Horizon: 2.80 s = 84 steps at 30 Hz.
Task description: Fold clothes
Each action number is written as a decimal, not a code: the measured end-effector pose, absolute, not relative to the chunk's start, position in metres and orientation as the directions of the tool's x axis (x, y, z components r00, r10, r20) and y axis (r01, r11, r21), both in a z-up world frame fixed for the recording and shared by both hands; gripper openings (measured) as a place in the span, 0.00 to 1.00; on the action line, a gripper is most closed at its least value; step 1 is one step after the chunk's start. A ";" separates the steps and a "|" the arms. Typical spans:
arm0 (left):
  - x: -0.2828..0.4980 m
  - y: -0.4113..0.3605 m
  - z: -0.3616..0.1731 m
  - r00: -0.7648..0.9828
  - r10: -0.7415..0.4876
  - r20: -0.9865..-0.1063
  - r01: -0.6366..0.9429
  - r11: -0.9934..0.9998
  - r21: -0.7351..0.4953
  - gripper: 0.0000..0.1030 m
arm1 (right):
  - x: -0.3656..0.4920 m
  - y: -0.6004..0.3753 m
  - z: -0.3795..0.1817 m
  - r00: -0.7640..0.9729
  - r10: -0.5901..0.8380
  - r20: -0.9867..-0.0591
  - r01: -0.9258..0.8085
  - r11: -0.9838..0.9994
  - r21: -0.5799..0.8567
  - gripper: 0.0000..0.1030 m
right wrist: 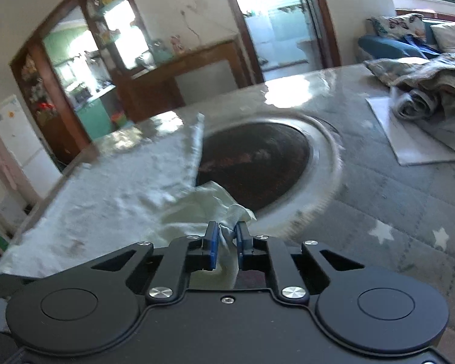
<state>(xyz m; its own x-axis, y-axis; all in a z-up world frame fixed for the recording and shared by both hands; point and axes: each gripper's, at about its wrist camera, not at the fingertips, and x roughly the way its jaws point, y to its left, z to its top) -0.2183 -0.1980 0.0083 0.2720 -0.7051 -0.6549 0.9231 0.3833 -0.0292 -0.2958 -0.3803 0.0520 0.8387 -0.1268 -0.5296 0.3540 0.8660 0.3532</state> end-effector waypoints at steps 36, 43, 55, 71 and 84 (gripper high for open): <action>-0.170 -0.135 0.039 0.373 -0.713 -0.593 0.846 0.525 -0.099 0.30 | -0.275 -0.307 0.066 0.809 0.087 -0.581 0.121 0.943 0.309 0.36; -0.180 -0.160 0.039 0.346 -0.731 -0.587 0.875 0.477 -0.078 0.30 | -0.285 -0.317 0.046 0.762 0.044 -0.647 0.180 0.944 0.276 0.34; -0.182 -0.171 0.024 0.333 -0.709 -0.622 0.873 0.480 -0.081 0.33 | -0.240 -0.322 0.066 0.820 0.045 -0.570 0.113 0.964 0.240 0.29; -0.178 -0.170 0.011 0.326 -0.688 -0.648 0.865 0.494 -0.090 0.35 | -0.192 -0.329 0.064 0.807 -0.005 -0.590 0.116 0.982 0.149 0.27; -0.184 -0.117 0.031 0.429 -0.655 -0.622 0.812 0.581 -0.052 0.38 | -0.180 -0.322 0.053 0.788 -0.024 -0.615 0.121 0.986 0.117 0.36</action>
